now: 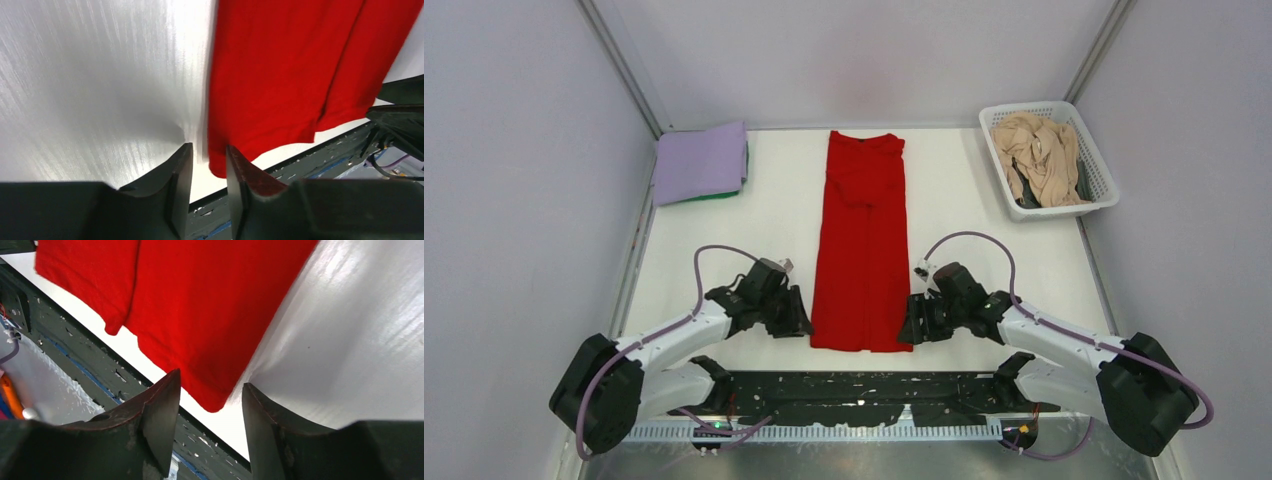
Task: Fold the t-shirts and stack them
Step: Grab the bottom of the folded rectangular tshirt with both arms, then fold the folded rectangular tshirt in 1/3 of the way
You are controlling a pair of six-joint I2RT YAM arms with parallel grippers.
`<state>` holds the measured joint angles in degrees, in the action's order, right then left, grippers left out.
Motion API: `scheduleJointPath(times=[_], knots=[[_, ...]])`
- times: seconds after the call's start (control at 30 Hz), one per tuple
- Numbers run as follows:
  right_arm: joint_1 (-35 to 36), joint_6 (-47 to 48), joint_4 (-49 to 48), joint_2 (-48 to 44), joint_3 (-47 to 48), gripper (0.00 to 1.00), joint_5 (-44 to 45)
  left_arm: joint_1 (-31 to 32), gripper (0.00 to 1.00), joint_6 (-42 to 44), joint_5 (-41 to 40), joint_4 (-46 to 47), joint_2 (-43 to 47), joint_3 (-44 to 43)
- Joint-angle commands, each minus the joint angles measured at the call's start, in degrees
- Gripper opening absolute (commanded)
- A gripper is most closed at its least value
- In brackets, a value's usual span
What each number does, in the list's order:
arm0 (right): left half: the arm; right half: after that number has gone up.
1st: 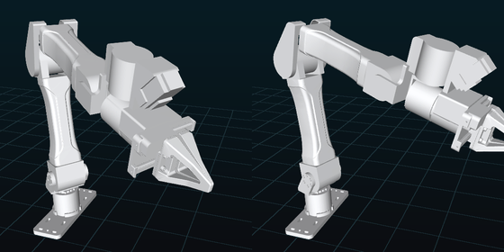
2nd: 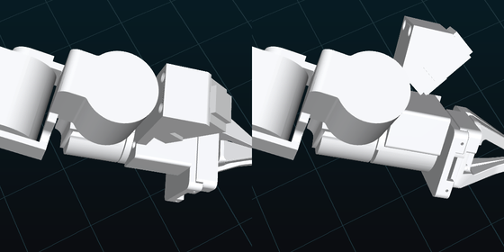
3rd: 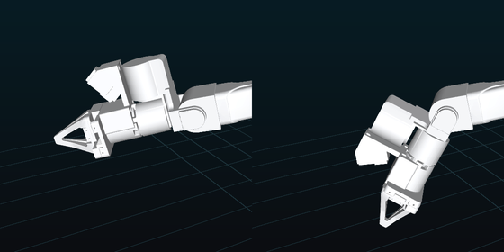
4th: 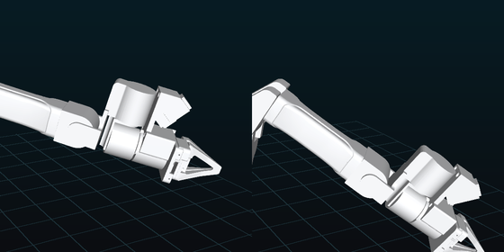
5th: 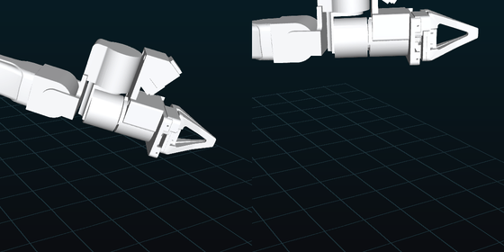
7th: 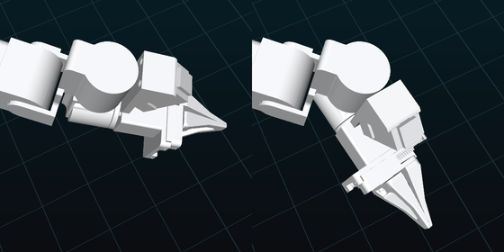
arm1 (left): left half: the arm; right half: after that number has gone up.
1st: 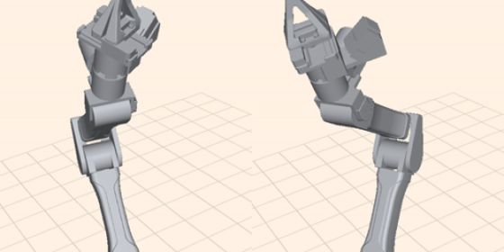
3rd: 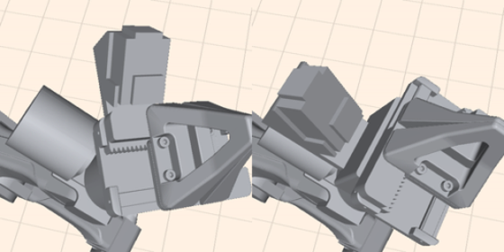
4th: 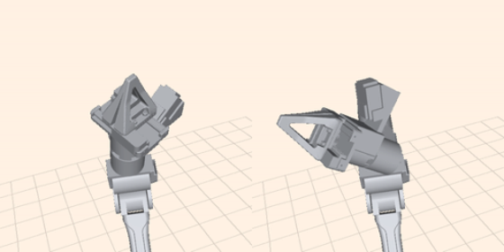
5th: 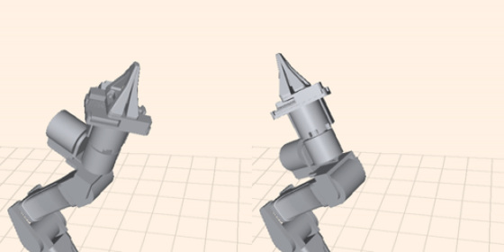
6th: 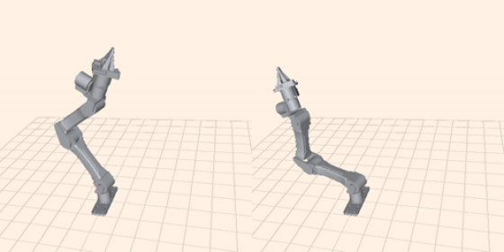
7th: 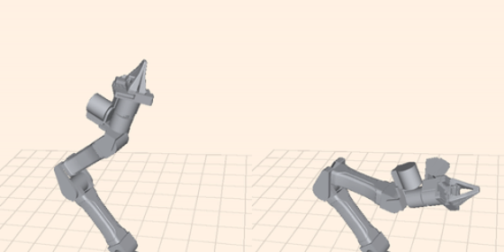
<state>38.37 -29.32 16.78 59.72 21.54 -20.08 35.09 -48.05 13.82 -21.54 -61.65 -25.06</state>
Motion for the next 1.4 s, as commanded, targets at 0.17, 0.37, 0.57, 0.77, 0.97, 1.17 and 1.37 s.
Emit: scheduleJointPath(times=[0.17,0.37,0.57,0.77,0.97,1.17,1.37], knots=[[1.33,-1.19,-1.84,5.51,-0.23,0.44,-0.07,1.52,0.28,0.02,4.05,6.31,-7.66,-0.49],[1.93,-1.49,-0.48,6.84,0.29,0.40,-0.68,2.18,0.08,-0.38,5.80,6.72,-9.46,0.42],[3.04,-2.52,0.81,6.46,-0.07,0.22,-0.41,3.78,0.00,-0.91,7.31,4.20,-8.62,0.87],[4.58,-3.22,3.00,3.58,1.29,0.06,-0.29,4.99,0.00,-0.24,7.97,-1.27,-2.26,-2.12],[4.61,-2.56,2.33,2.69,7.57,0.05,2.31,4.99,0.00,1.75,10.40,-0.51,-0.83,-7.67],[4.49,-0.68,0.82,7.49,16.62,0.05,9.06,3.34,0.00,2.82,12.07,2.34,-8.66,-14.06],[2.92,0.25,-2.49,13.11,22.02,0.05,10.69,-0.71,0.00,3.02,10.90,4.20,-14.58,-21.06]])
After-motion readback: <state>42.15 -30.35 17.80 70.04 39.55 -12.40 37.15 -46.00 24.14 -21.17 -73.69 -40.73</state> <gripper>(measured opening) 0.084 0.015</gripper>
